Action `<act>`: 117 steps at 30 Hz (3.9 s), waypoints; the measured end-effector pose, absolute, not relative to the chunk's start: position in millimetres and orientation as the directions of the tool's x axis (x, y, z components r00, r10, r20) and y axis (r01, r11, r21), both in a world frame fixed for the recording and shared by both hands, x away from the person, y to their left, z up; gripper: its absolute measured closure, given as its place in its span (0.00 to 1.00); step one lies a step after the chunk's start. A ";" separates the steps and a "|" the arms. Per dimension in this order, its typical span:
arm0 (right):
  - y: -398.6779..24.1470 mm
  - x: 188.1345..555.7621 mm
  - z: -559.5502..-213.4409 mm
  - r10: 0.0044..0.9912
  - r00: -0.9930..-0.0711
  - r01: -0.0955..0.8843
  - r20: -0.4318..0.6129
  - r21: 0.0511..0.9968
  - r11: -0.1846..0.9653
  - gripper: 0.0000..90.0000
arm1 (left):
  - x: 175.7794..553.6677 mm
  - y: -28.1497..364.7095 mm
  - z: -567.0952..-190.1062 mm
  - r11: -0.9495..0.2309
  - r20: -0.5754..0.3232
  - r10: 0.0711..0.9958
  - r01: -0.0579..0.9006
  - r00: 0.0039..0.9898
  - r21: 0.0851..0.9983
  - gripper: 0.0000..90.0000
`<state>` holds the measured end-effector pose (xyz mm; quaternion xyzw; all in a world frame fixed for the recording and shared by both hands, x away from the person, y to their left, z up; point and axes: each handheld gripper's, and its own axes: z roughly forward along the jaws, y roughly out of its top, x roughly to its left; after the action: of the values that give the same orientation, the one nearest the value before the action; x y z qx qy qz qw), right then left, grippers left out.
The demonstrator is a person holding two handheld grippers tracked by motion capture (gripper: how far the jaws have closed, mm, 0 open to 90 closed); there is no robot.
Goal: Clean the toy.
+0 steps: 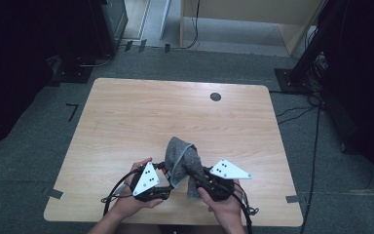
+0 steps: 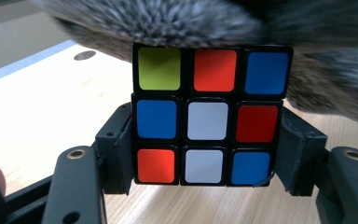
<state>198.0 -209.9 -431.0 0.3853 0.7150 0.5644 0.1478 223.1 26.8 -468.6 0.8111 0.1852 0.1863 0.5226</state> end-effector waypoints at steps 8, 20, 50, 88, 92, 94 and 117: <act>-213.8 199.5 -433.6 0.763 -0.626 0.364 0.165 0.926 0.099 0.84 | 222.3 26.7 -467.5 -0.373 0.104 0.491 0.101 0.865 0.922 0.38; -204.9 192.9 -429.3 0.733 -0.665 0.327 0.144 0.938 0.113 0.83 | 221.7 25.5 -467.8 -0.377 0.108 0.490 0.099 0.865 0.921 0.38; -218.2 199.4 -437.8 0.757 -0.609 0.398 0.238 0.917 0.031 0.83 | 221.9 25.9 -468.6 -0.375 0.107 0.487 0.097 0.867 0.922 0.38; -217.3 199.6 -438.5 0.753 -0.617 0.384 0.228 0.923 0.036 0.84 | 219.8 25.8 -467.0 -0.385 0.129 0.484 0.079 0.866 0.920 0.38; -216.6 198.2 -435.7 0.742 -0.625 0.382 0.242 0.924 0.021 0.84 | 220.7 25.1 -467.0 -0.382 0.118 0.482 0.088 0.868 0.920 0.38; -206.2 192.7 -432.4 0.707 -0.675 0.347 0.213 0.936 0.049 0.84 | 219.6 22.2 -469.4 -0.399 0.129 0.477 0.083 0.869 0.913 0.38; -218.3 196.0 -432.8 0.747 -0.623 0.376 0.233 0.926 0.024 0.84 | 220.1 24.8 -465.9 -0.378 0.115 0.478 0.086 0.871 0.922 0.38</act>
<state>196.0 -218.3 -432.8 0.4027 0.6967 0.5709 0.1625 220.1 24.8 -465.9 0.8092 0.1743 0.1852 0.5296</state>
